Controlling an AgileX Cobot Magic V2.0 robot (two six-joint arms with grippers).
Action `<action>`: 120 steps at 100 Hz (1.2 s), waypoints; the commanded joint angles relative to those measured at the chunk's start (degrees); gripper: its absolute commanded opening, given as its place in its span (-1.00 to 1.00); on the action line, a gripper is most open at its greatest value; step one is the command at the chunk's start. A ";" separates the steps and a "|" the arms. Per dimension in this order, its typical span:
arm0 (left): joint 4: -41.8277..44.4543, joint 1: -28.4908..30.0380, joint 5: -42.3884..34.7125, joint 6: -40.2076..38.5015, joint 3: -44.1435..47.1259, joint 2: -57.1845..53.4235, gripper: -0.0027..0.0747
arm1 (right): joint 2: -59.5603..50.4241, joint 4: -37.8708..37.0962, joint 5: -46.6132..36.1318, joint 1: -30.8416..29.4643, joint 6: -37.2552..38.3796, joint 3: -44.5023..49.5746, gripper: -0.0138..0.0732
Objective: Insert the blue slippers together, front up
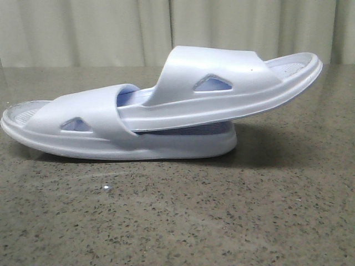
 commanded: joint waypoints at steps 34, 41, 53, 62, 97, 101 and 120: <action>47.41 -0.88 -17.53 -46.51 10.38 -4.89 -0.89 | -0.39 -1.38 -4.59 -0.24 -0.02 -1.34 -0.92; 50.42 -0.88 -16.52 -48.36 10.67 -4.89 -0.89 | -0.39 -1.38 -4.54 -0.24 -0.02 -1.34 -0.92; 53.52 -0.88 -17.31 -49.42 10.67 -4.89 -0.89 | -0.39 -1.38 -4.44 -0.24 -0.02 -1.34 -0.92; 53.52 -0.88 -17.85 -49.42 10.67 -4.89 -0.89 | -0.39 -1.38 -4.44 -0.24 -0.02 -1.34 -0.92; 51.34 -0.88 -17.85 -49.42 10.67 -4.89 -0.89 | -0.39 -1.38 -4.44 -0.24 -0.02 -1.34 -0.92; 51.34 -0.88 -17.85 -49.42 10.67 -4.89 -0.89 | -0.39 -1.38 -4.44 -0.24 -0.02 -1.34 -0.92; 51.34 -0.88 -17.85 -49.42 10.67 -4.89 -0.89 | -0.39 -1.38 -4.44 -0.24 -0.02 -1.34 -0.92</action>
